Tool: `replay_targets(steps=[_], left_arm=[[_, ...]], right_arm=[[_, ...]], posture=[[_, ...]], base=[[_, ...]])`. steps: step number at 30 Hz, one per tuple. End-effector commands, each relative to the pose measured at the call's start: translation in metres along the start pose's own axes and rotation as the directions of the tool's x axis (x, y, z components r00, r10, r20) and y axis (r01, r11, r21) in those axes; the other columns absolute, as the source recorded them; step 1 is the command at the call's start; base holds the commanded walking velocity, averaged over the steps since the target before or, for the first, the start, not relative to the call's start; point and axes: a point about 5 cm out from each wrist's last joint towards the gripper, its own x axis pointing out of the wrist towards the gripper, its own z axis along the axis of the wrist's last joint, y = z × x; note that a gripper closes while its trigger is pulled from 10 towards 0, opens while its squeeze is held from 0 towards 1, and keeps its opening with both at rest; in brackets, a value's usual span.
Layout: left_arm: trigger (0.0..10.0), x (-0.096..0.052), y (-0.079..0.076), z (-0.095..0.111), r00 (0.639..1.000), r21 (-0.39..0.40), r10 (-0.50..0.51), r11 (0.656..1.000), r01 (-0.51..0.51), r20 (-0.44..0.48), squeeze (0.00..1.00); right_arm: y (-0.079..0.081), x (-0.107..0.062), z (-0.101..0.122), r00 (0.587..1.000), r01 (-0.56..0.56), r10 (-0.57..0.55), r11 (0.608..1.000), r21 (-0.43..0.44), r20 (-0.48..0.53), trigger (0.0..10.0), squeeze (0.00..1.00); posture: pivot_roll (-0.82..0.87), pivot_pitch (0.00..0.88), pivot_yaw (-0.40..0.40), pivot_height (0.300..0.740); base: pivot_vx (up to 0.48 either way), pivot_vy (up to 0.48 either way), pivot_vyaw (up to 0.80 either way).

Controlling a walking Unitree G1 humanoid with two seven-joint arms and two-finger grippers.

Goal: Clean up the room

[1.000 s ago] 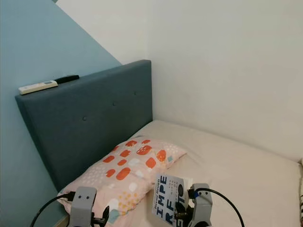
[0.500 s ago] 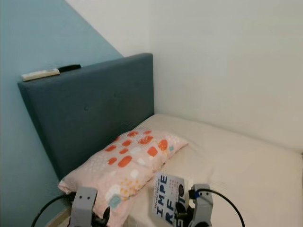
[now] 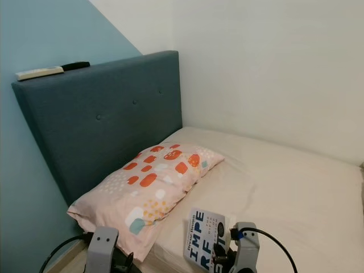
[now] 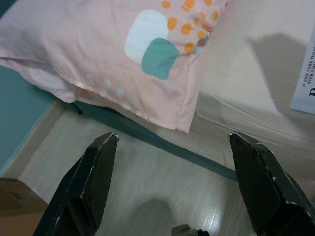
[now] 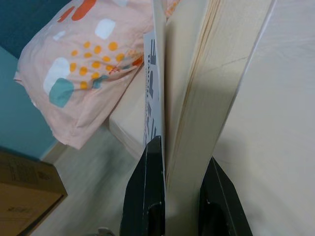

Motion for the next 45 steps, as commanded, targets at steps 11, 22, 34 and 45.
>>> replay_targets(steps=[11, 22, 34, 45], left_arm=[[10.0, -0.002, 0.019, 0.004, 0.999, -0.001, 0.018, 1.000, -0.018, -0.031, 0.00], [10.0, -0.009, 0.027, 0.008, 0.997, -0.041, 0.069, 0.997, -0.071, -0.039, 0.00], [10.0, -0.015, 0.029, 0.016, 0.997, -0.089, 0.067, 0.994, -0.070, -0.039, 0.00], [10.0, -0.027, 0.012, 0.026, 0.993, -0.133, -0.117, 0.985, 0.114, -0.015, 0.00]], right_arm=[[0.011, 0.007, 0.023, 0.996, -0.071, 0.073, 0.997, -0.023, 0.056, 10.0, 0.00], [0.022, 0.020, 0.076, 0.968, -0.183, 0.180, 0.983, -0.003, 0.176, 10.0, 0.00], [-0.003, 0.041, 0.089, 0.978, -0.197, 0.165, 0.931, 0.309, 0.126, 10.0, 0.00], [-0.015, 0.048, 0.079, 0.960, -0.232, 0.270, 0.912, 0.339, -0.070, 10.0, 0.00]], posture=[[-0.05, 0.223, 0.030, 0.612], [-0.04, 0.272, -0.019, 0.612], [0.00, 0.311, -0.034, 0.612], [0.02, 0.316, -0.074, 0.612]], base=[[0.000, 0.000, 0.00], [0.000, 0.000, 0.00], [0.000, 0.000, 0.00], [0.000, 0.000, 0.00]])
